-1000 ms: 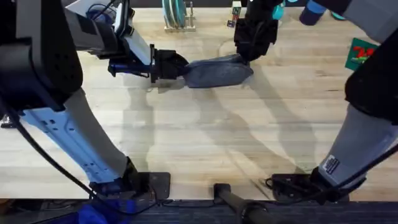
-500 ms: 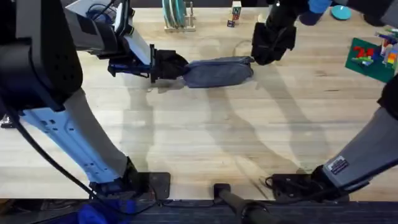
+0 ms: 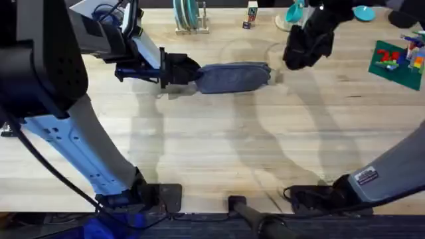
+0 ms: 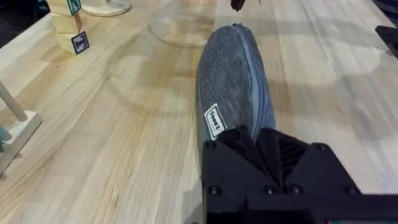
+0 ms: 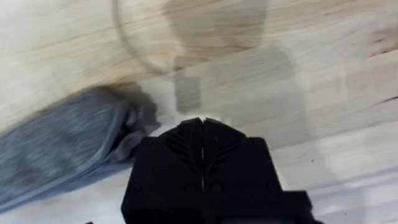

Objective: Unzip the bag, pick up the pens from the table one at a time and place them inside, then zip the bag closed.

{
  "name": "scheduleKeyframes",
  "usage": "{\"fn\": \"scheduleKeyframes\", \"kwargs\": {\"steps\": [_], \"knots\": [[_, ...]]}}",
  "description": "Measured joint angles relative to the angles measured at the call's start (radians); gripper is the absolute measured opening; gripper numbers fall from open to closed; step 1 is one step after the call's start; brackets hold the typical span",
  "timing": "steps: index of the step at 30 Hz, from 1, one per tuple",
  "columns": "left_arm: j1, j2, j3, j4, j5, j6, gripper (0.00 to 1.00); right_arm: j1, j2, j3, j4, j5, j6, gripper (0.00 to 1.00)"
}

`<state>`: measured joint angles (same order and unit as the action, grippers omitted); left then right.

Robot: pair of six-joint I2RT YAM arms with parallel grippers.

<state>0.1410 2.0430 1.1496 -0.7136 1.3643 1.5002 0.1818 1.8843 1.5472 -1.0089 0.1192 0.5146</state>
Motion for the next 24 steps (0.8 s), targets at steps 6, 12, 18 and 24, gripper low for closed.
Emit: {"fn": "scheduleKeyframes", "kwargs": {"steps": [6,12,18,24], "knots": [[0.0,0.0,0.0,0.0,0.0,-0.005,0.042,-0.038,0.0,-0.078,0.079,-0.028,-0.025,0.032],[0.0,0.0,0.0,0.0,0.0,-0.005,0.042,-0.041,0.0,-0.104,0.113,-0.056,-0.049,0.032],[0.0,0.0,0.0,0.0,0.0,-0.004,0.058,-0.041,0.0,-0.104,0.123,-0.081,-0.067,0.032],[0.002,0.0,0.0,0.002,-0.001,-0.009,0.623,-0.041,0.0,-0.104,0.124,-0.089,-0.07,0.273]]}}
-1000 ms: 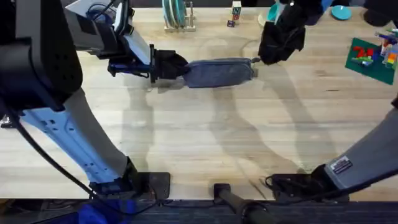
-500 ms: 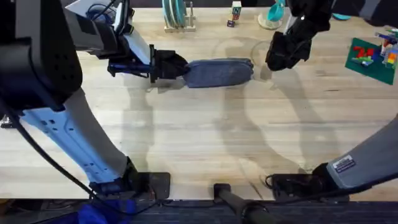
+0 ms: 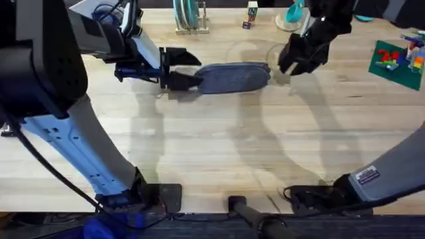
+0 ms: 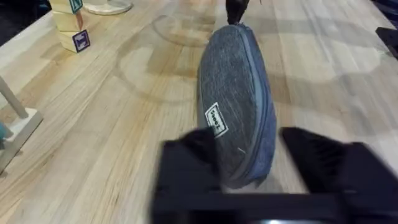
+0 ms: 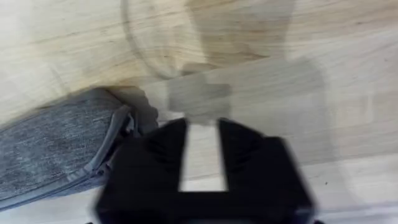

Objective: Unzip the bag, pick up the pens from the table one at a time and place them inside, then zip the bag closed.

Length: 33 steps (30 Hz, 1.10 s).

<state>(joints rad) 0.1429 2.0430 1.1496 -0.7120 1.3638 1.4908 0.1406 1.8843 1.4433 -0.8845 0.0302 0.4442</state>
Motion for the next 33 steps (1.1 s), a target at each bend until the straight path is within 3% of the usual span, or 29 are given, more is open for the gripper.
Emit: {"fn": "scheduleKeyframes", "kwargs": {"steps": [2,3,5,6,21,27,33], "knots": [[0.001,0.0,0.0,0.0,0.0,-0.002,0.919,0.0,0.0,0.0,0.002,-0.001,0.0,0.545],[0.001,0.0,0.0,-0.001,0.0,-0.005,0.974,0.0,0.0,0.0,0.003,-0.001,0.0,0.706],[0.001,0.0,0.0,0.003,0.0,-0.013,0.991,0.0,0.0,0.0,0.01,-0.001,-0.002,0.947],[0.001,0.0,0.0,0.006,0.0,-0.021,0.992,0.0,0.0,0.0,0.016,-0.001,-0.002,0.985],[0.001,0.0,0.053,0.005,-0.004,-0.202,0.997,0.0,-0.018,-0.002,0.024,0.012,-0.001,0.996],[0.001,0.0,0.134,-0.01,-0.093,-0.334,0.997,0.0,-0.139,-0.005,0.022,0.031,-0.004,0.996],[0.001,-0.007,0.204,-0.093,-0.168,-0.395,0.997,0.0,-0.21,-0.005,0.003,0.033,-0.004,0.996]]}}
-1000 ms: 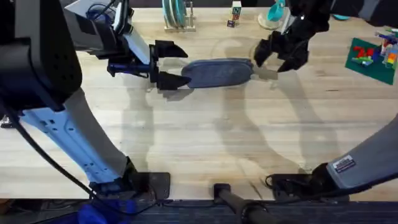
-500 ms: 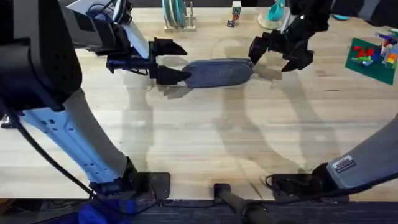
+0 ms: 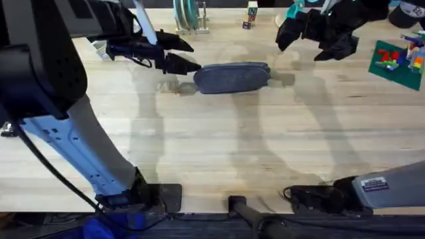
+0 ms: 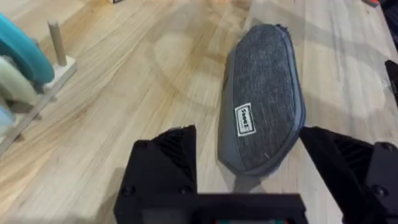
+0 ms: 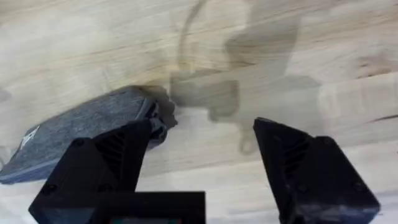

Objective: Unzip the bag, pick up the pens from the table one at a time and place them inside, then zip the bag closed.

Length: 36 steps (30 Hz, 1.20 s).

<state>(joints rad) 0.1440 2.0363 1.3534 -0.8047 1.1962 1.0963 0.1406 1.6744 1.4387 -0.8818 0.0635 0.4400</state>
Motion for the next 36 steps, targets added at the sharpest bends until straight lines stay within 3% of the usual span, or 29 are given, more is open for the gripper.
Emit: {"fn": "scheduleKeyframes", "kwargs": {"steps": [7,15,21,30,36], "knots": [[0.0,-0.101,0.05,-0.078,-0.094,-0.043,0.997,0.0,-0.056,0.0,-0.022,-0.03,-0.008,0.996],[-0.011,-0.281,0.069,-0.09,-0.209,-0.134,0.996,-0.001,-0.133,0.0,-0.037,-0.121,-0.078,0.996],[-0.054,-0.38,0.069,-0.103,-0.341,-0.227,0.996,-0.001,-0.178,0.0,-0.061,-0.187,-0.119,0.996],[-0.126,-0.514,0.069,-0.192,-0.507,-0.307,0.995,-0.027,-0.183,0.0,-0.089,-0.309,-0.175,0.996],[-0.155,-0.546,0.069,-0.224,-0.566,-0.368,0.995,-0.088,-0.183,0.0,-0.11,-0.397,-0.233,0.996]]}}
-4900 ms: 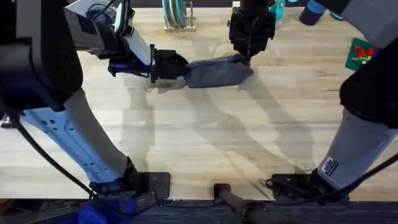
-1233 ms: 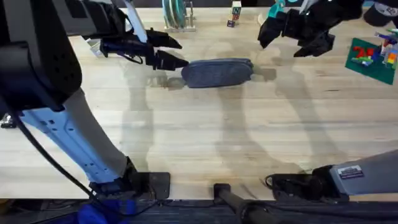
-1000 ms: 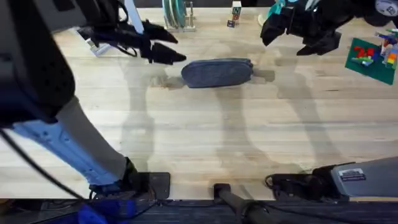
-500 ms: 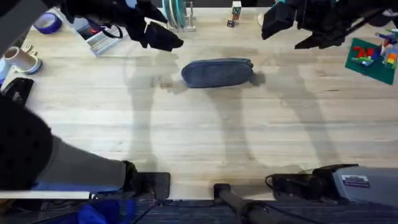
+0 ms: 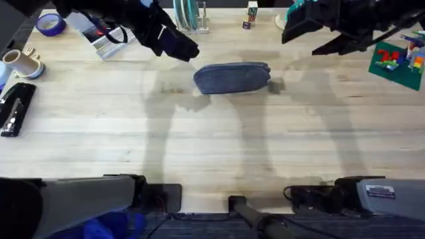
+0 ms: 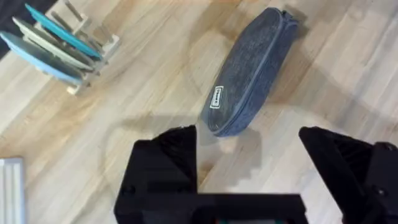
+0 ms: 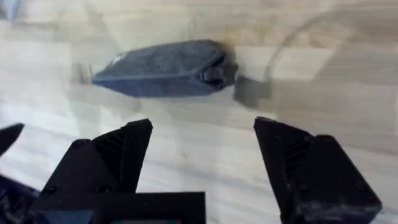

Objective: Unzip the bag, pick up the pens from the table one at a time and place them inside, then zip the bag closed.

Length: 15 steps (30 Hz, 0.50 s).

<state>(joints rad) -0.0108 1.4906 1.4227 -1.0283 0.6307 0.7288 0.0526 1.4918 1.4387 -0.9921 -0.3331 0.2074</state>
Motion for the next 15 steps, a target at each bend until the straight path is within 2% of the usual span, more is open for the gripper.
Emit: {"fn": "scheduleKeyframes", "kwargs": {"steps": [8,15], "knots": [[-0.002,0.0,0.0,0.007,-0.023,-0.105,0.996,-0.032,0.0,0.0,-0.078,-0.041,-0.099,0.996],[-0.002,0.0,0.0,0.019,-0.027,-0.142,0.996,-0.033,0.0,0.0,-0.088,-0.05,-0.137,0.996]]}}
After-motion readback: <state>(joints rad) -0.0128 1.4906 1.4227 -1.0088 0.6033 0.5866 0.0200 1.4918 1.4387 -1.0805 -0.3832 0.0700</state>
